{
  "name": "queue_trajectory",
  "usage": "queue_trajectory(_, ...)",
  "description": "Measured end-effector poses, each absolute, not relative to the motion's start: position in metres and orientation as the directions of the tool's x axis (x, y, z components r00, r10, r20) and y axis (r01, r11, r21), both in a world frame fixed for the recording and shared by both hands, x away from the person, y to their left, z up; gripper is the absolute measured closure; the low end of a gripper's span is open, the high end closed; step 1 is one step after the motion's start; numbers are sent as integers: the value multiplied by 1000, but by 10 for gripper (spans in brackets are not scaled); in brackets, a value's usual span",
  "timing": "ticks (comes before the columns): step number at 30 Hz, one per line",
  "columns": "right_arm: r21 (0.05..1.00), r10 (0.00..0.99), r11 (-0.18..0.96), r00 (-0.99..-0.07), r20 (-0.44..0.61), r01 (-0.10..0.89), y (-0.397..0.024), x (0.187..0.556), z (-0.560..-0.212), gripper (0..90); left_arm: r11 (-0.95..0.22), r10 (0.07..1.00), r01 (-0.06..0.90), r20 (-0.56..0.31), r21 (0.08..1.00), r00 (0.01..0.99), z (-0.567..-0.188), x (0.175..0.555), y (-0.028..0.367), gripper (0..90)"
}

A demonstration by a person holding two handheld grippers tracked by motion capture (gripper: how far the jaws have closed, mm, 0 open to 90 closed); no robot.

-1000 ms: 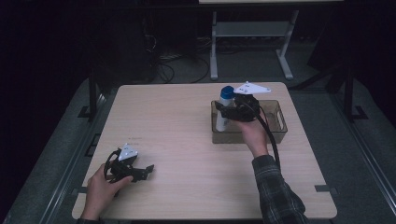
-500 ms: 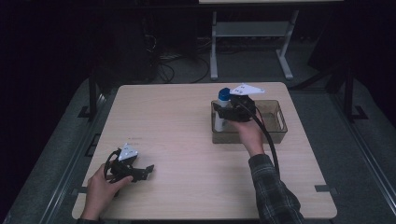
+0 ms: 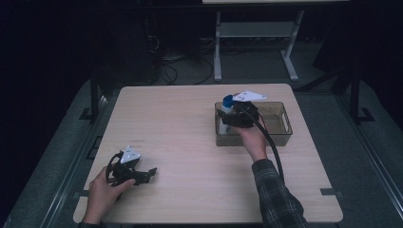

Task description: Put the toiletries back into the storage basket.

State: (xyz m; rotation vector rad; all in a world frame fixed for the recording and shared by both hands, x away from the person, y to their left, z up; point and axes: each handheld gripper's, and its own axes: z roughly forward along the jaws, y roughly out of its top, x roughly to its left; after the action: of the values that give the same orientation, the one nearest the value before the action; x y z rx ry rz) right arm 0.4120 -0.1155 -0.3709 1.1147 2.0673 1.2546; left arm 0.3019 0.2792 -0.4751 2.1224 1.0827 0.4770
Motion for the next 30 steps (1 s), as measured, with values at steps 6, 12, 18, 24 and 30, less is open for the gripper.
queue_trajectory(6, 876, 830, 261, -558, 12, 407, -114, 413, -375, 327, -408, 812, 556, 10, 724, 583, -475, 302, 279, 127)
queue_trajectory(12, 869, 829, 275, -559, 3, 412, -112, 413, -377, 327, -407, 813, 556, 9, 724, 583, -475, 302, 279, 127)
queue_trajectory(18, 857, 824, 294, -566, -3, 423, -108, 413, -380, 327, -406, 813, 557, 8, 724, 582, -475, 302, 279, 127)
queue_trajectory(24, 855, 825, 300, -565, -8, 424, -108, 411, -385, 327, -406, 813, 557, 8, 724, 583, -475, 302, 279, 127)
queue_trajectory(30, 842, 825, 305, -565, 1, 446, -110, 411, -393, 328, -406, 813, 557, 7, 724, 582, -475, 302, 279, 127)
